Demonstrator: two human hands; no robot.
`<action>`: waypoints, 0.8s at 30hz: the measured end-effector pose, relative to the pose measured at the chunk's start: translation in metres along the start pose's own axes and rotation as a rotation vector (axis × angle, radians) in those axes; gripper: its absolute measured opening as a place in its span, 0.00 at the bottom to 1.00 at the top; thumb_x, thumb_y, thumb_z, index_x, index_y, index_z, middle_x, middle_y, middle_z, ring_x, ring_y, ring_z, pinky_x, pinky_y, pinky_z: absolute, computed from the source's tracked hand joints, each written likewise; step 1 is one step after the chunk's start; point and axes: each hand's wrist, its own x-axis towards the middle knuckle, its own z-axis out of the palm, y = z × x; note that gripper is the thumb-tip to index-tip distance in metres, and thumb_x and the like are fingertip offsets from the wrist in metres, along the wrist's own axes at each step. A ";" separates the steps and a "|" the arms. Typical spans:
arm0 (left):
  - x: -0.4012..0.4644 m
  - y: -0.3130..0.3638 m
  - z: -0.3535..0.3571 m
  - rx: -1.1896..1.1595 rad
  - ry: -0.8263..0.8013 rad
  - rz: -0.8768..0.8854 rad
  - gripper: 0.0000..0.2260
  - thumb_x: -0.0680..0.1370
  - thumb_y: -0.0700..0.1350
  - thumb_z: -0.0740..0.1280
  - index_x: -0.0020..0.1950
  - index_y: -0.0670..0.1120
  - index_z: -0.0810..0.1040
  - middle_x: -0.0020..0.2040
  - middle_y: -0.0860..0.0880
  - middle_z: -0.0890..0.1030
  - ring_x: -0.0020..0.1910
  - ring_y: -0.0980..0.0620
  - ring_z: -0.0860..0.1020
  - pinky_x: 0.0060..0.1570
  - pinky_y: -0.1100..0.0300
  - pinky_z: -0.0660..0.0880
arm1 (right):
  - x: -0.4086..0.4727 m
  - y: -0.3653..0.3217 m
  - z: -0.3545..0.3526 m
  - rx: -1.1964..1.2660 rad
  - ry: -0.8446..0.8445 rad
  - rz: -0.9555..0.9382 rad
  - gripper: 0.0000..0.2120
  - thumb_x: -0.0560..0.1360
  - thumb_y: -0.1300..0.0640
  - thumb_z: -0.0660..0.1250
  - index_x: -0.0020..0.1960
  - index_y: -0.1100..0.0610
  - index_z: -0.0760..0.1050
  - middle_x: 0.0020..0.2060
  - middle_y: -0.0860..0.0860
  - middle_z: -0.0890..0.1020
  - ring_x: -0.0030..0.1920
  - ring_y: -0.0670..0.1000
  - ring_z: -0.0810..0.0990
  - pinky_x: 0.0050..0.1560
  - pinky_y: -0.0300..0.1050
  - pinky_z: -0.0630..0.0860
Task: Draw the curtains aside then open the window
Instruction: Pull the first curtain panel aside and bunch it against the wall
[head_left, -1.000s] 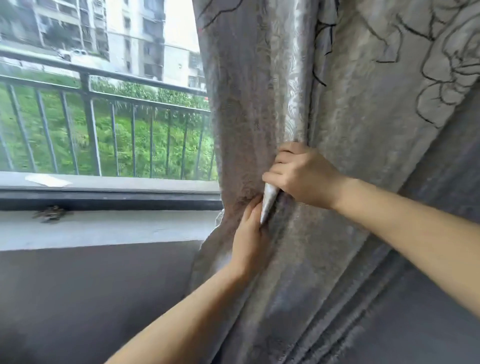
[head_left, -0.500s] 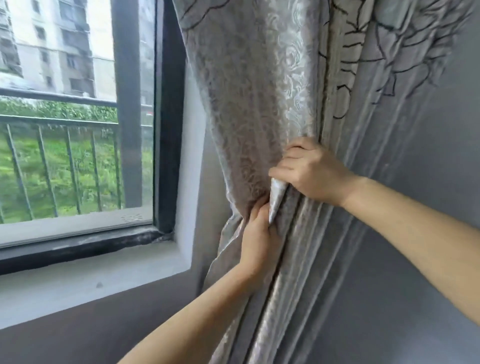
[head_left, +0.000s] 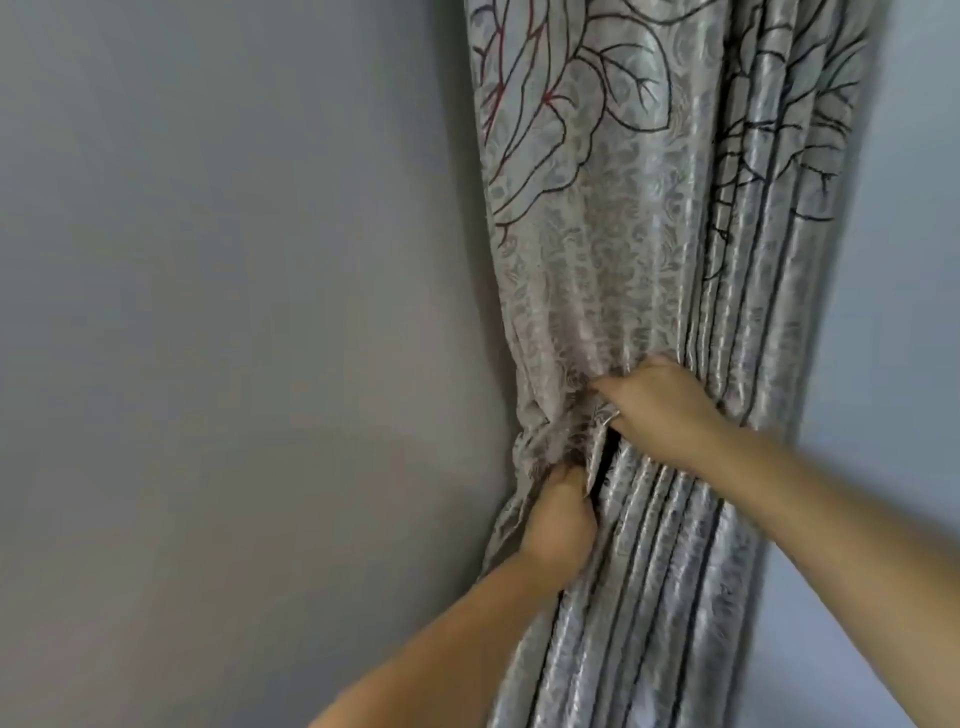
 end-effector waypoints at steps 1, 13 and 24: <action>0.011 0.001 0.008 0.048 -0.014 0.000 0.12 0.77 0.34 0.56 0.60 0.36 0.69 0.63 0.37 0.70 0.61 0.39 0.68 0.59 0.52 0.67 | 0.000 0.007 0.004 0.011 -0.016 0.031 0.16 0.70 0.62 0.66 0.58 0.54 0.76 0.39 0.55 0.83 0.42 0.55 0.75 0.48 0.49 0.75; 0.019 -0.024 0.022 0.160 -0.111 0.037 0.15 0.77 0.34 0.55 0.63 0.37 0.68 0.67 0.39 0.65 0.64 0.44 0.64 0.64 0.57 0.60 | -0.016 0.011 0.022 0.034 0.099 -0.061 0.26 0.57 0.67 0.73 0.55 0.58 0.78 0.28 0.54 0.82 0.33 0.55 0.79 0.48 0.46 0.74; -0.122 -0.055 -0.021 -0.030 0.051 -0.166 0.15 0.78 0.50 0.59 0.62 0.44 0.70 0.59 0.48 0.73 0.57 0.54 0.71 0.57 0.61 0.67 | -0.049 -0.075 0.023 -0.060 0.264 -0.400 0.39 0.56 0.62 0.74 0.66 0.61 0.68 0.41 0.58 0.84 0.47 0.60 0.80 0.62 0.56 0.56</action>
